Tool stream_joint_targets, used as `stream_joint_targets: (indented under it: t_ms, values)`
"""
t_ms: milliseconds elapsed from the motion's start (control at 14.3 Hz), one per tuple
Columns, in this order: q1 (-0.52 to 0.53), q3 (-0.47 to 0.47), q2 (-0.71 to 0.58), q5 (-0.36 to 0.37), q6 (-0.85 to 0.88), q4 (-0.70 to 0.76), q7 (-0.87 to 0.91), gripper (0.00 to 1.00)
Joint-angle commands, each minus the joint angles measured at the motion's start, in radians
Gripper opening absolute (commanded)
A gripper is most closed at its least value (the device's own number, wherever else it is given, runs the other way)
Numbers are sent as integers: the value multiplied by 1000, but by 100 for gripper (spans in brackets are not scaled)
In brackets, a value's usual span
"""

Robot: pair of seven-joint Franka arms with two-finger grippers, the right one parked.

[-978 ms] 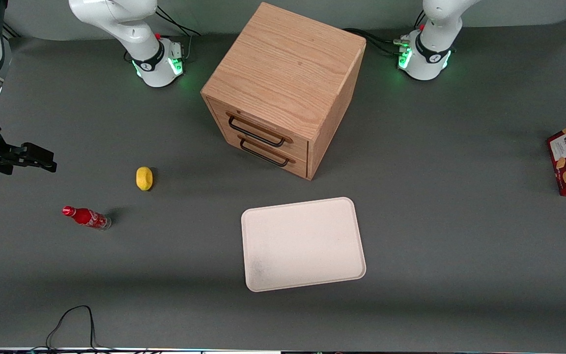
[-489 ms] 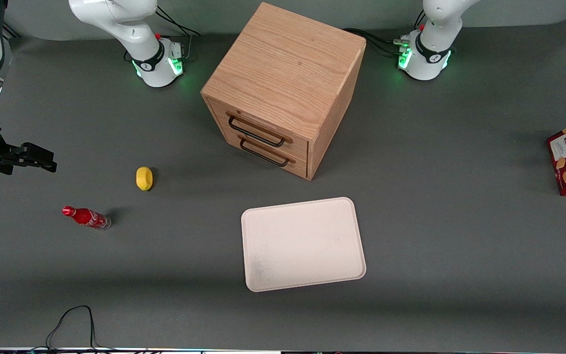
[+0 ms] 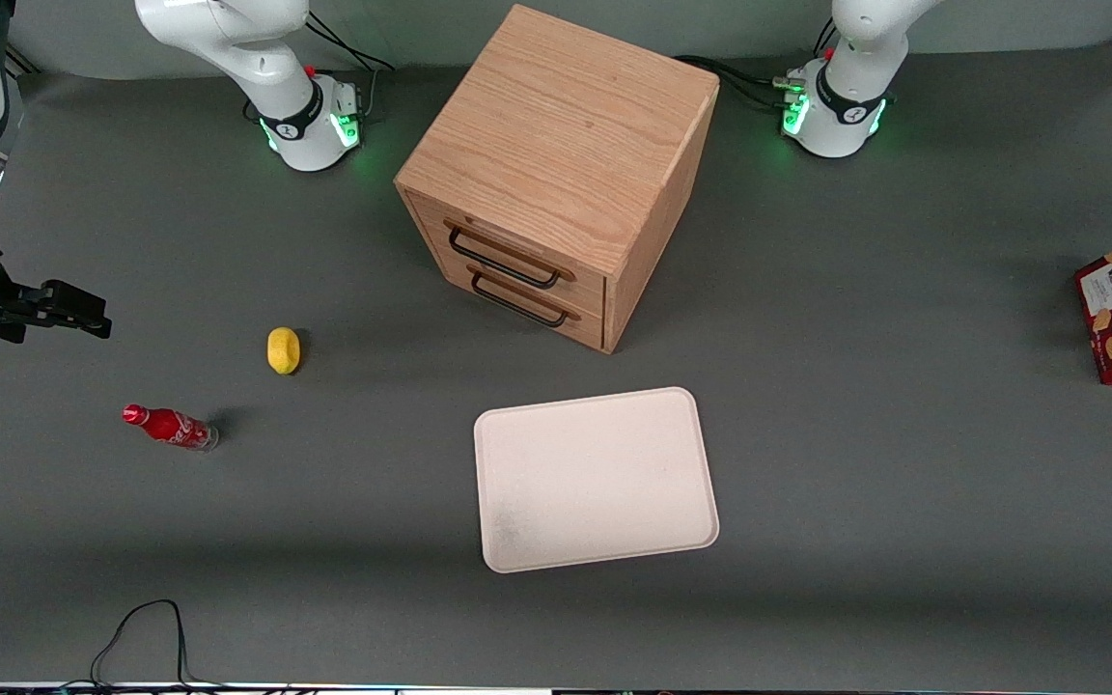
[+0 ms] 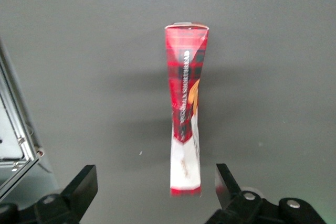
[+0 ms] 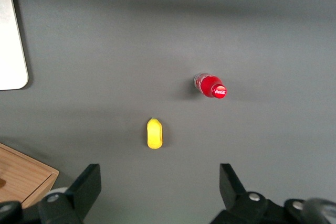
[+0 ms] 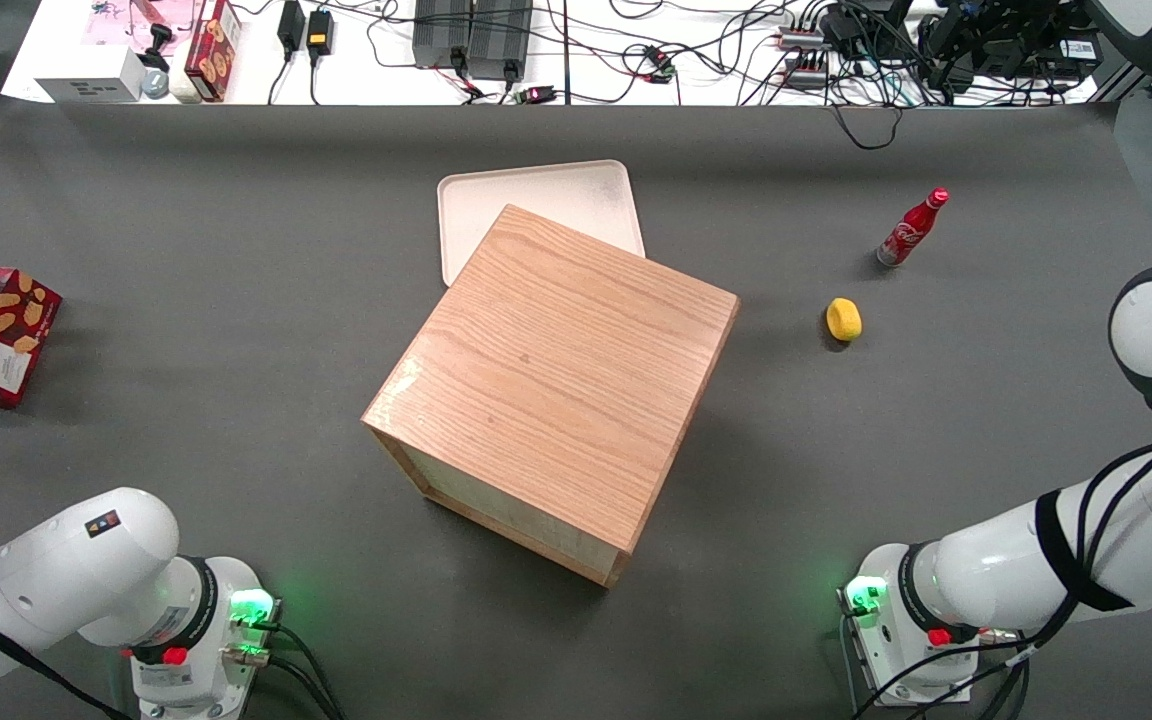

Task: Place red cookie box on tray

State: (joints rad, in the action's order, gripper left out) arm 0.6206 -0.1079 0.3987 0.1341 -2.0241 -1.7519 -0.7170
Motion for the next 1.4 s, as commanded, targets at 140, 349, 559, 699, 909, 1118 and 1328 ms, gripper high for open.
stream_joint_targets:
  t_ms: [140, 349, 559, 699, 909, 1118, 1328]
  values:
    - [1, 7, 28, -16, -159, -104, 34, 100]
    - [7, 7, 68, -16, -197, -104, 34, 100]
    - [-5, 7, 77, -21, -197, -101, 69, 100]
    - [-6, 11, 91, -21, -197, -100, 77, 100]
    - [-7, 14, 101, -21, -199, -98, 79, 100]
    - [-7, 14, 104, -21, -196, -95, 79, 51]
    - [-9, 14, 103, -21, -194, -93, 85, 0]
